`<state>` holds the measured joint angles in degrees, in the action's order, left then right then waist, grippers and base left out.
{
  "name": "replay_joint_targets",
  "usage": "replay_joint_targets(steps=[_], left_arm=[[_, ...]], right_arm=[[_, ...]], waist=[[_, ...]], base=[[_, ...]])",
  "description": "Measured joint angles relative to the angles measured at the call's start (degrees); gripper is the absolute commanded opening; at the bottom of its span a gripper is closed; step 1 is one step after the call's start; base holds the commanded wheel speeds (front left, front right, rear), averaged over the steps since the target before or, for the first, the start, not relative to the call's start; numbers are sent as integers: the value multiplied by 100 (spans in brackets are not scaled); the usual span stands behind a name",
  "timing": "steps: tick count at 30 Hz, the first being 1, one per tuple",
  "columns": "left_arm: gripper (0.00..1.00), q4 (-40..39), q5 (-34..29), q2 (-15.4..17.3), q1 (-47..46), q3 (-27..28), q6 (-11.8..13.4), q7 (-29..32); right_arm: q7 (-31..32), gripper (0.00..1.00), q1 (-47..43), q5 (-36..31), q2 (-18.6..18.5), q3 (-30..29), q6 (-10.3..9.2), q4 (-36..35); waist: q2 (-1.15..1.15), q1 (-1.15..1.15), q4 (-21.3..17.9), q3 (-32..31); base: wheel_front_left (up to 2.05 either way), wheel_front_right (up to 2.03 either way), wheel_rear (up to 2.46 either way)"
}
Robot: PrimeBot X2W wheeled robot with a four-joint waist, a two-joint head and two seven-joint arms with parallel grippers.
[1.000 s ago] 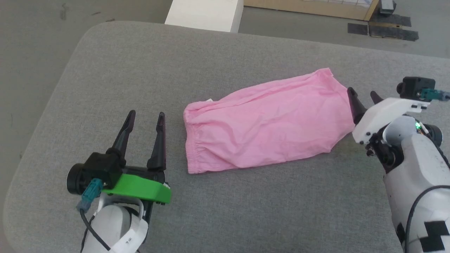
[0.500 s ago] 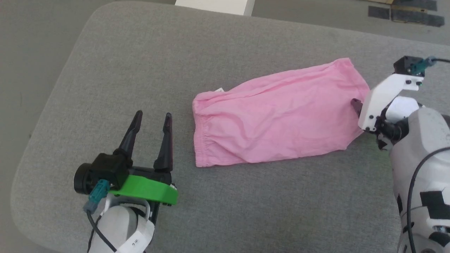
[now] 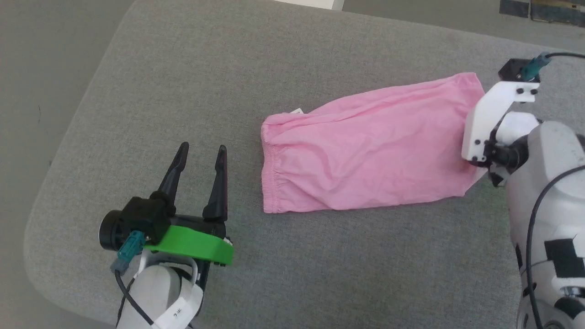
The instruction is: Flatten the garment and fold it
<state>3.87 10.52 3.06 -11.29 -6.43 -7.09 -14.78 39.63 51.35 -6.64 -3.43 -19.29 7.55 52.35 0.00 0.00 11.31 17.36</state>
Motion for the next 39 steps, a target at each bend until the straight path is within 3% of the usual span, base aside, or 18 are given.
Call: replay_joint_targets(steps=[8,20,28,31,32,39], left_arm=[[100,91,9,-3,20,66,0,0],[100,200,7,-7,188,121,-1,0],[100,202,-3,-8,249,164,-1,0],[100,212,-3,-8,255,144,-1,0],[100,237,-3,-8,302,116,-1,0],[100,269,-3,-8,313,84,-1,0]], right_arm=[[-241,0,-631,330,2,62,2,-556],[-202,0,-2184,288,-746,-359,2,-2331],[-81,0,-2771,-2,-839,-492,2,-3322],[-82,0,-2857,-58,-850,-282,2,-3667],[-64,0,-2882,-63,-877,457,2,-4311],[378,0,-2848,177,-1083,2094,2,-5023]], waist=[[0,0,-61,-204],[0,0,-365,-609],[0,0,-624,-757],[0,0,-673,-807],[0,0,-685,-861],[0,0,-619,-905]], base=[[0,0,0],[0,0,0],[0,0,0],[0,0,0],[0,0,0],[0,0,0]])
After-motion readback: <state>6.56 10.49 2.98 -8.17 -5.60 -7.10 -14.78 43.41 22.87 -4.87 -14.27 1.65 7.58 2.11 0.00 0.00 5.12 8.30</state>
